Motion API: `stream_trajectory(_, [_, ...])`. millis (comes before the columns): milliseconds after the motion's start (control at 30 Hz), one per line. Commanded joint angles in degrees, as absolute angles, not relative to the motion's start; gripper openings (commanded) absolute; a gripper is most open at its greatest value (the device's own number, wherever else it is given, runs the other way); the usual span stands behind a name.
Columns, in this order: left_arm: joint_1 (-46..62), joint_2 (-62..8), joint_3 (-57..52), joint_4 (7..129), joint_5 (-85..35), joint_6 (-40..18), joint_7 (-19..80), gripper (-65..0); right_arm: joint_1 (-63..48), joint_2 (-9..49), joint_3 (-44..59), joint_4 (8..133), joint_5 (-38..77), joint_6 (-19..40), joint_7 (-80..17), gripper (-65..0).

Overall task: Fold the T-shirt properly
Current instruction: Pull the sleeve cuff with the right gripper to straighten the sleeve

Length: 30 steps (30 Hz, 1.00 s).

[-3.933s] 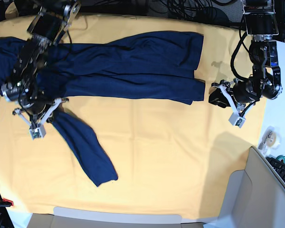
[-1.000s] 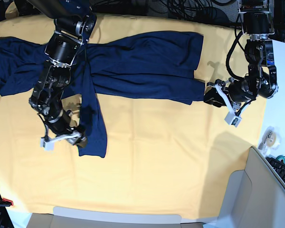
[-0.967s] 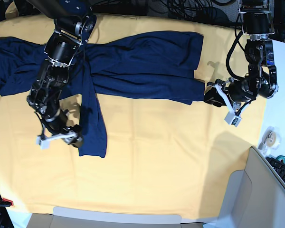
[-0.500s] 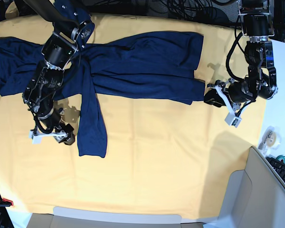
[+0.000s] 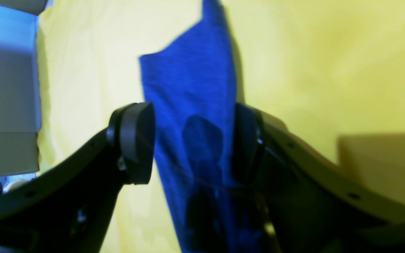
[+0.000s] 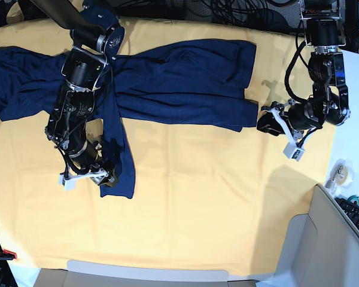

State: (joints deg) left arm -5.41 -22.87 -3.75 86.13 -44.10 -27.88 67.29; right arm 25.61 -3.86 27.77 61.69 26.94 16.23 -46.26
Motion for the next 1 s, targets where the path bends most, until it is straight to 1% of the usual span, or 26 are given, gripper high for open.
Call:
stream_trajectory(0, [-6.46,-23.69,-4.00,86.99,-44.79,-28.00,66.42,-42.9,27.38,-3.47,27.21,62.37,27.91,16.66,-44.79,-32.5])
stream_trajectory(267, [-6.46,-23.69,-4.00,86.99,-44.79,-28.00,66.42,-42.9,27.56,-3.12,27.47,57.36,27.91,16.66,-44.53,-32.5])
stream_trajectory(533, [-6.46,-23.69,-4.00,86.99,-44.79,-28.09,66.42,-42.9,27.56,-3.12,27.47,52.97,27.91,16.48,-41.36,-33.5])
stream_trajectory(600, [-6.46,-23.69,-4.09,86.99,-44.79,-28.09,66.42,-42.9,27.56,-3.12,27.47,52.70,27.91,16.48,-41.36,-37.4])
stream_trajectory(633, [-6.46,-23.69,-4.09,86.99,-44.79,-28.09,66.42,-42.9,27.56,-3.12,27.47,52.70,27.91,16.48,-41.36,-40.6])
stream_trajectory(867, [-6.46,-23.69,-4.26,86.99,-44.79,-28.09,66.33,-42.9,27.56,-3.12,26.77,52.70,27.82,16.66,-41.71,-65.0])
stream_trajectory(967, [-6.46,-23.69,-4.44,86.81,-44.79,-28.09,66.24,-42.9,27.47,-3.12,21.58,53.93,27.82,16.75,-41.80,-65.0])
